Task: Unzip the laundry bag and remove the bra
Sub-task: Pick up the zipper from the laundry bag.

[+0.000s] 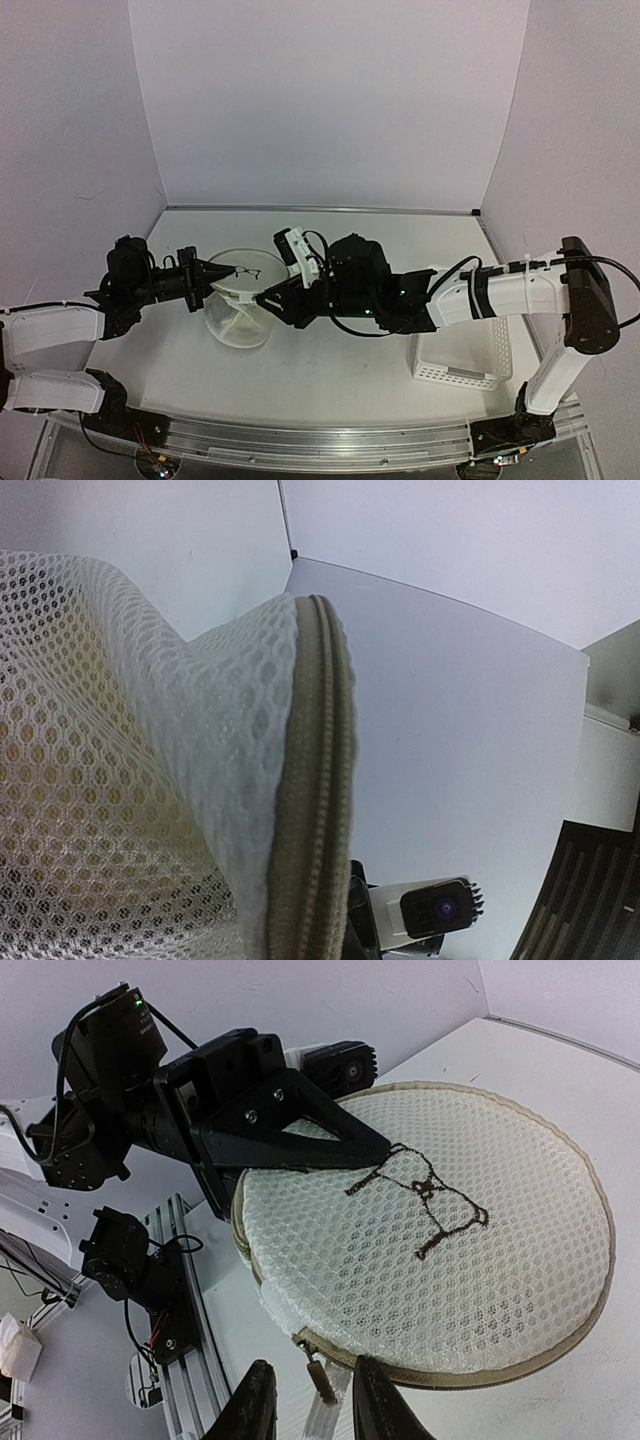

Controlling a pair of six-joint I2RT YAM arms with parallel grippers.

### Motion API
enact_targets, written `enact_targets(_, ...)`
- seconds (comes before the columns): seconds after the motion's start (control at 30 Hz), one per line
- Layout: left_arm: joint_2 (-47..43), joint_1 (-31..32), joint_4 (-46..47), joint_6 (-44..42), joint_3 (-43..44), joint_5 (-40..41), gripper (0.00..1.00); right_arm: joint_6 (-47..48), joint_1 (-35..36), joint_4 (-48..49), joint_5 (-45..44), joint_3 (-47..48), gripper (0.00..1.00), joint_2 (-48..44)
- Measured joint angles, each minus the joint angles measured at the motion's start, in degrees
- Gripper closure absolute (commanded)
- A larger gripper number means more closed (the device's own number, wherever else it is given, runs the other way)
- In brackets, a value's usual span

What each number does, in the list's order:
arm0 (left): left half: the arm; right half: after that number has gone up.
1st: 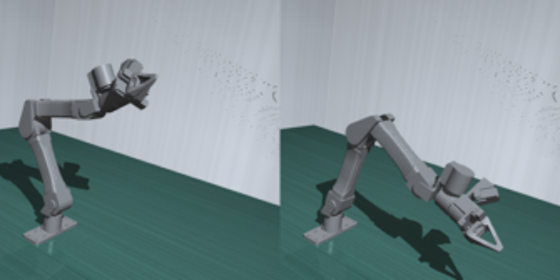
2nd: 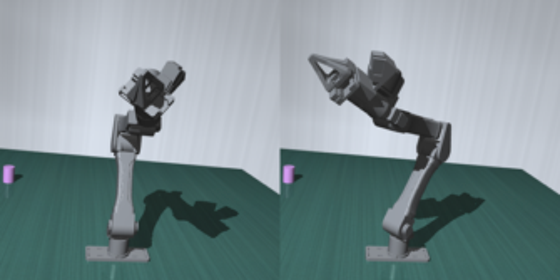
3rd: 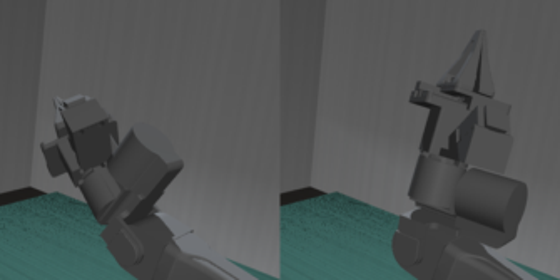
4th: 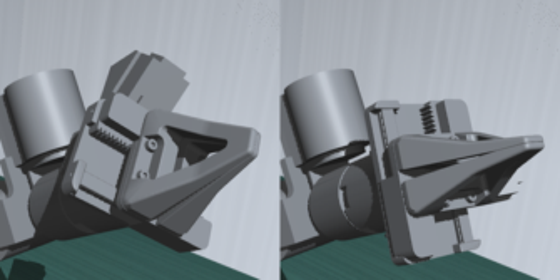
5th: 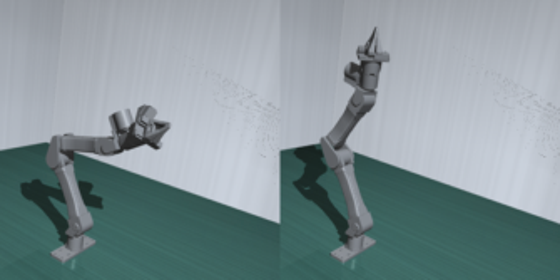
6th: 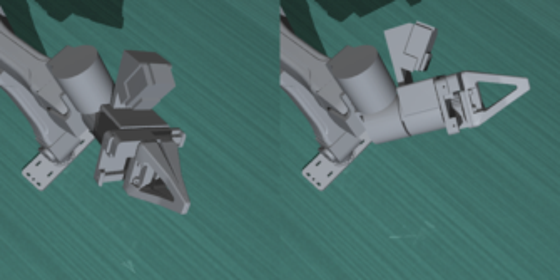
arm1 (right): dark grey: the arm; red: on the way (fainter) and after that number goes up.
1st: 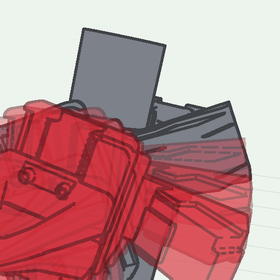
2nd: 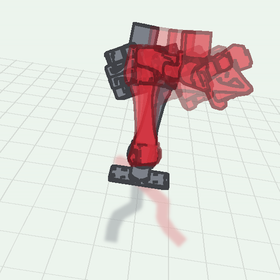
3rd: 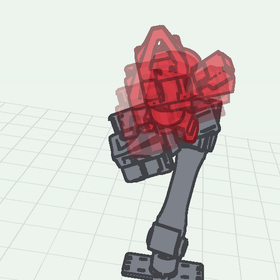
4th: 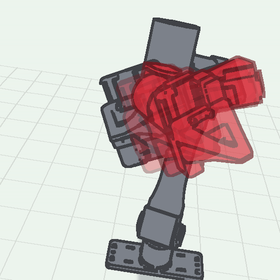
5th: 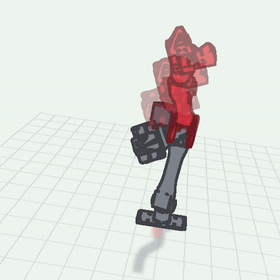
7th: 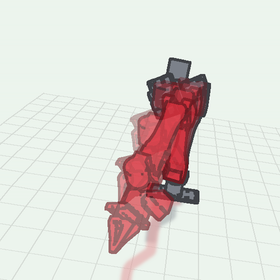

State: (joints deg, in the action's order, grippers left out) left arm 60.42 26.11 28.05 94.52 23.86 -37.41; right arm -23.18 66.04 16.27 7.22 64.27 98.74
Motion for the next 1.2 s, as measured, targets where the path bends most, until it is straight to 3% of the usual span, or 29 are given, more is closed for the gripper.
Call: enact_targets(1.2,0.0,0.0,0.0,0.0,0.0,0.0,1.0,-1.1,0.2,0.3,0.2,-0.4,0.77,0.2)
